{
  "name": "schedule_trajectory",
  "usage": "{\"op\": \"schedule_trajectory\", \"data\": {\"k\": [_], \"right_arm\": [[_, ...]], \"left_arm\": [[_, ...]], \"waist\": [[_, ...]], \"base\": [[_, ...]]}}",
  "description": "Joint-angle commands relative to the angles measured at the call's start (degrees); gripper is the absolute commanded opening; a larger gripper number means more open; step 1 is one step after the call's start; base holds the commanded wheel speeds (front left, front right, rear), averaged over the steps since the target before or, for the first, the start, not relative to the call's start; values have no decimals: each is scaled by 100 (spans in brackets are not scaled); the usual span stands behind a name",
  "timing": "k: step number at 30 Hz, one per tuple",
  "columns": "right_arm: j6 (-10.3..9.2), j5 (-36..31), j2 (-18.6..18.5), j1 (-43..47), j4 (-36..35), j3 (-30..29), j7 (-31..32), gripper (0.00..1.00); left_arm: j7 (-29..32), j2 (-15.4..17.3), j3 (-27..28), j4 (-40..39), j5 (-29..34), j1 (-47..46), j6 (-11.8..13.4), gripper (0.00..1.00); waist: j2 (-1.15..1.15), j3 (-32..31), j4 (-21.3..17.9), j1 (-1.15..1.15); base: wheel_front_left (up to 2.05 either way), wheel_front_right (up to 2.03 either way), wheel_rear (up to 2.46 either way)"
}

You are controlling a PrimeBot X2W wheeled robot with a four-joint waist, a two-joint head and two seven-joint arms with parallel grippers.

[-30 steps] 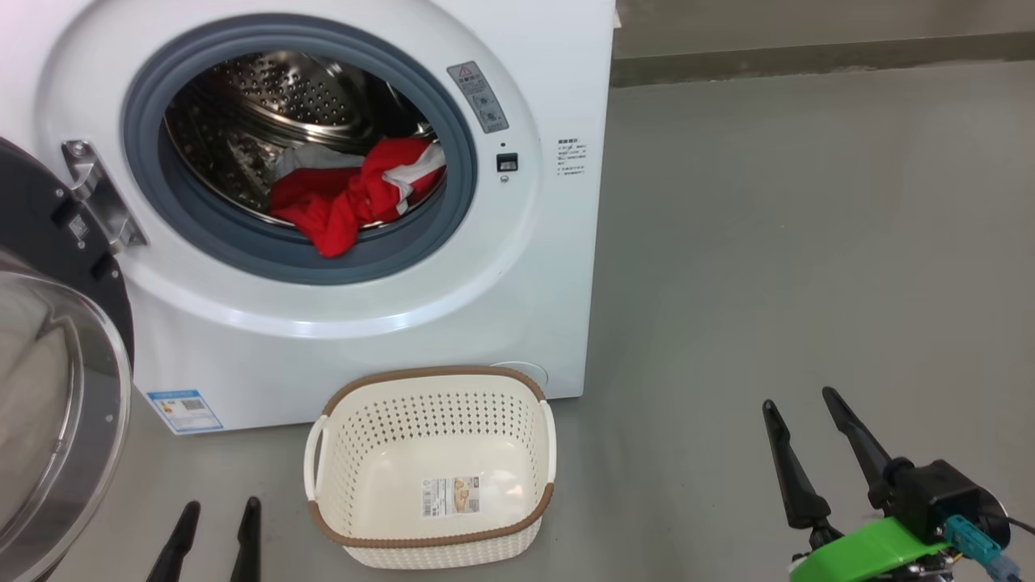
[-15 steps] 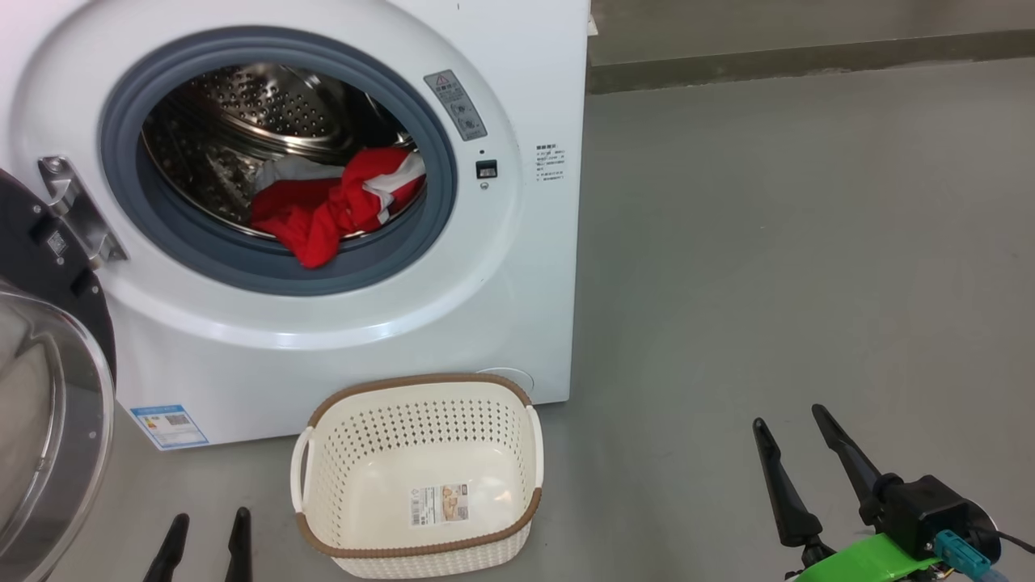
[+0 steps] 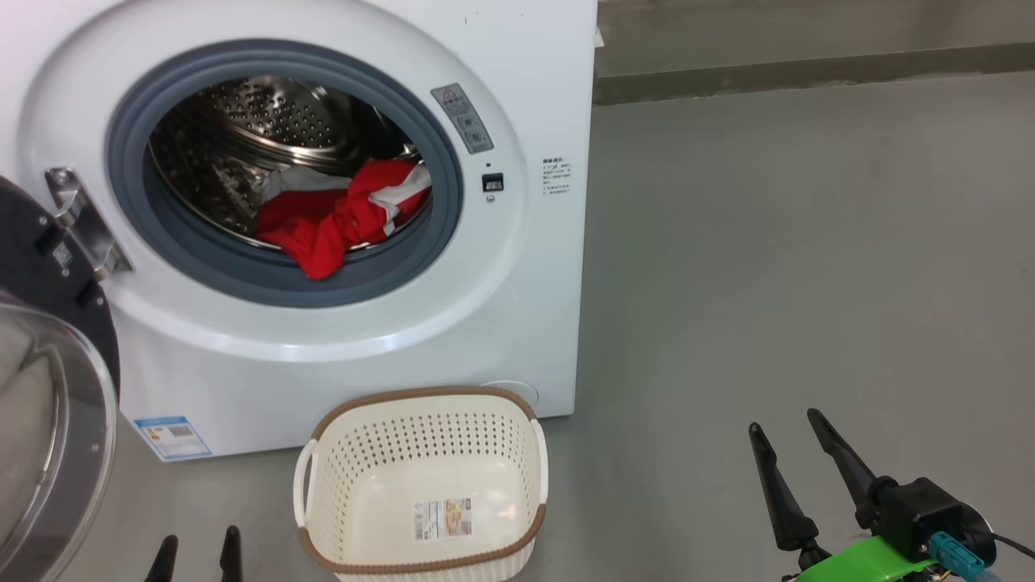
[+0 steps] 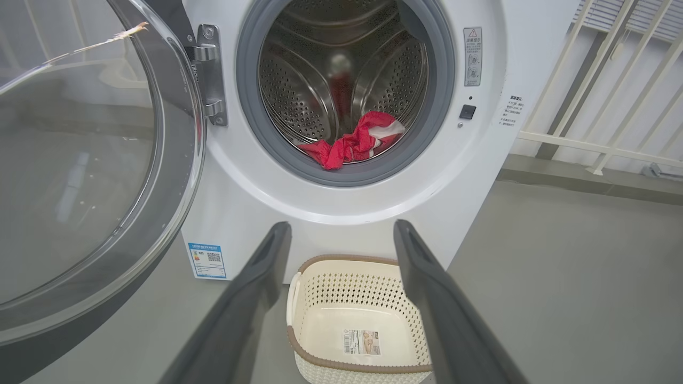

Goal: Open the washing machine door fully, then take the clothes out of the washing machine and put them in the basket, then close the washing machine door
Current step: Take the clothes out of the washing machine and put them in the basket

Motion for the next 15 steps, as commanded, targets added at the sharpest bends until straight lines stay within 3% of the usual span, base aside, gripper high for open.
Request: {"op": "schedule_trajectory", "data": {"k": [1, 10, 15], "right_arm": [[36, -40, -55, -226, -114, 148, -36, 100], [36, -34, -34, -313, -48, 246, -36, 100], [36, -30, -38, -304, -42, 234, -36, 100]], "left_arm": [[-20, 76, 208, -115, 8, -153, 55, 100], [-41, 79, 243, -217, -57, -157, 73, 100], [-53, 79, 237, -268, -78, -139, 43, 100]], "waist": [[0, 0, 2, 0], [0, 46, -16, 0], [0, 39, -6, 0]], "base": [[137, -137, 0], [181, -181, 0], [119, -119, 0]]}}
